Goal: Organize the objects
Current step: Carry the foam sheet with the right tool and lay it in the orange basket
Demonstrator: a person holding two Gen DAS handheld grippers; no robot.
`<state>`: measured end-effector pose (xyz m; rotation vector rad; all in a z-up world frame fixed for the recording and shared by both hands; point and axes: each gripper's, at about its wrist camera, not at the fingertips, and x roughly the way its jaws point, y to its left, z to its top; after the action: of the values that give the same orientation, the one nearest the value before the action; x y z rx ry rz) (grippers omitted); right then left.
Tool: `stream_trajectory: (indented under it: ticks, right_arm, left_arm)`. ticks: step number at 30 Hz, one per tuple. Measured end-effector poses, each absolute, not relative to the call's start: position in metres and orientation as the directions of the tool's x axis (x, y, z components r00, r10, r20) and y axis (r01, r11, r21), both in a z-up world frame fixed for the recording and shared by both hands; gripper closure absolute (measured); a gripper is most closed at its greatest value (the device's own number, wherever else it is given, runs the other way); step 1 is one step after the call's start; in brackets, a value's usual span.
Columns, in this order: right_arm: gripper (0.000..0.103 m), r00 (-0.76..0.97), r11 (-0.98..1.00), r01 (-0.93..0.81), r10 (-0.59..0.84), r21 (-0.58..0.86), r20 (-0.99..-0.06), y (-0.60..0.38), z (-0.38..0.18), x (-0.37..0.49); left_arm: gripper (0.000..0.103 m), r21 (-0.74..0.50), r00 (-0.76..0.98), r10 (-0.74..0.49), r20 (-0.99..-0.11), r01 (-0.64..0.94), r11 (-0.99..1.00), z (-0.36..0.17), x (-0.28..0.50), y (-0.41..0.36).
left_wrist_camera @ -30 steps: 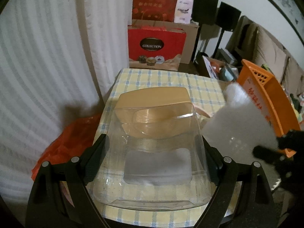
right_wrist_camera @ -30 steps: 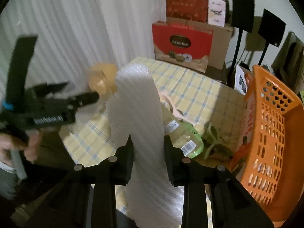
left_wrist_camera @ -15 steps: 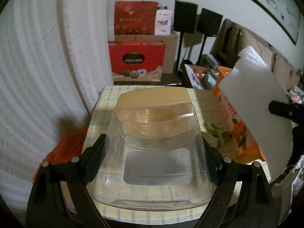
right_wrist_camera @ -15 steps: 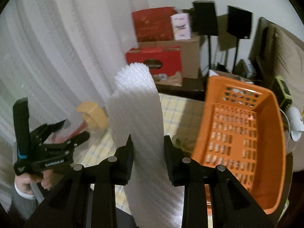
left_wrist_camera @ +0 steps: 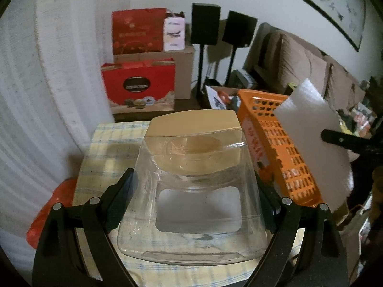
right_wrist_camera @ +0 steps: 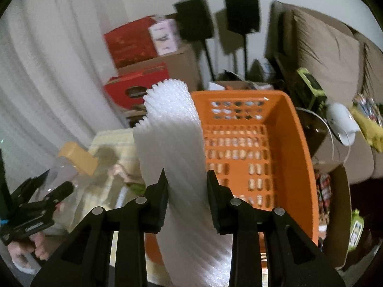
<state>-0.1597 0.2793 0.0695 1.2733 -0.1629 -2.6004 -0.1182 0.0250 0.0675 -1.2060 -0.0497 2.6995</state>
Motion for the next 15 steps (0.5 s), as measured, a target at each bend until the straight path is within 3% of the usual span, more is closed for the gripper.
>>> stream_trajectory:
  ticks: [9,13,15]
  right_arm:
    - [0.072,-0.553,-0.956,0.016,-0.252,0.292,-0.794,0.32,0.022,-0.193]
    - [0.067,-0.538,-0.958,-0.031,-0.224,0.284,-0.813,0.321,0.001,-0.206]
    - [0.058,-0.519,-0.966,-0.052,-0.189,0.251,-0.834,0.319,-0.006,-0.21]
  left_arm:
    - [0.014,-0.097,-0.649,0.191,-0.737,-0.178,-0.979,0.071,-0.138,0.062]
    - [0.014,-0.098,-0.64,0.199,-0.742,-0.19,-0.977,0.067,-0.145,0.076]
    - [0.014,-0.098,-0.635,0.201,-0.746,-0.194,-0.976,0.064,-0.147,0.081]
